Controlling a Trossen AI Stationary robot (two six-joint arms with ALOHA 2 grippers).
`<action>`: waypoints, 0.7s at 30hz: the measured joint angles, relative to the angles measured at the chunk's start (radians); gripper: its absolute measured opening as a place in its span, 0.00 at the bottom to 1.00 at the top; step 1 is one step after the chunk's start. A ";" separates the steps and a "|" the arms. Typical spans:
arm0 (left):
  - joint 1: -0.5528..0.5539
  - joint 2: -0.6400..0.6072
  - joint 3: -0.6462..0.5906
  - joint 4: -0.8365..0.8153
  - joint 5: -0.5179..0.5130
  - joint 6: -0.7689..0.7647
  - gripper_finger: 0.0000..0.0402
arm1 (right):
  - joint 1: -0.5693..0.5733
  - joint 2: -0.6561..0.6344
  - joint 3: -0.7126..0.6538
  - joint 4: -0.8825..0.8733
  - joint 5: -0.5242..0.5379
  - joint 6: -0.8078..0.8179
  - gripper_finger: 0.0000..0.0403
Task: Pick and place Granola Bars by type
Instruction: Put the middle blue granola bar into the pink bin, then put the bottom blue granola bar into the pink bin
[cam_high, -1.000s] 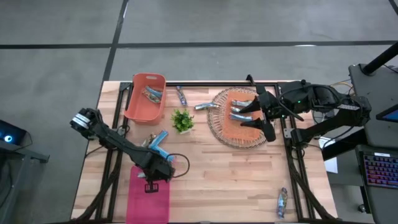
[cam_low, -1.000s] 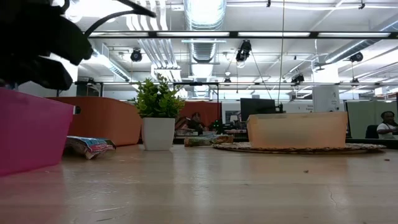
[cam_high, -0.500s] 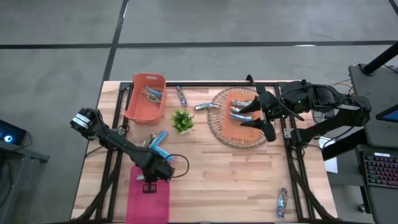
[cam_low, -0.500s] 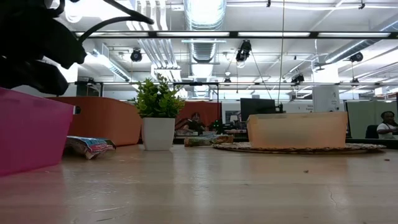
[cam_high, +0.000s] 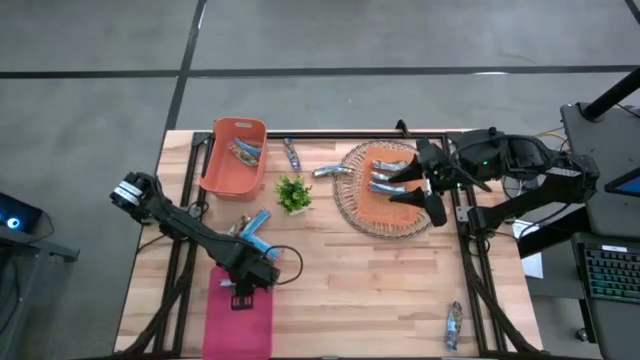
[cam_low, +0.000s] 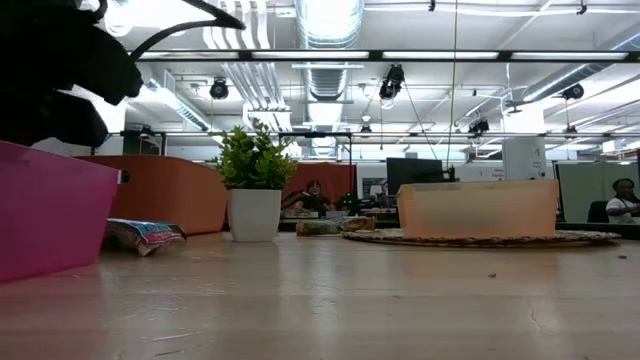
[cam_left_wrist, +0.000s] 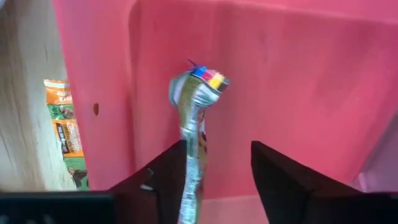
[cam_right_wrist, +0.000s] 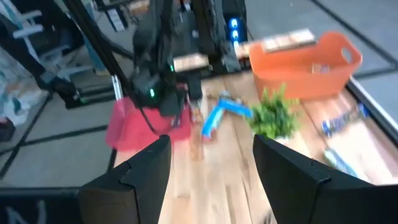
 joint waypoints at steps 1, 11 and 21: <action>0.000 -0.007 0.000 0.001 0.000 -0.001 0.42 | 0.000 0.000 -0.001 -0.022 0.000 0.004 0.54; 0.000 -0.217 0.034 0.084 -0.138 0.023 0.47 | 0.000 0.018 -0.009 -0.110 0.000 -0.127 0.54; 0.001 -0.443 0.038 0.112 -0.303 0.020 0.46 | 0.011 0.037 -0.016 -0.136 -0.042 -0.163 0.54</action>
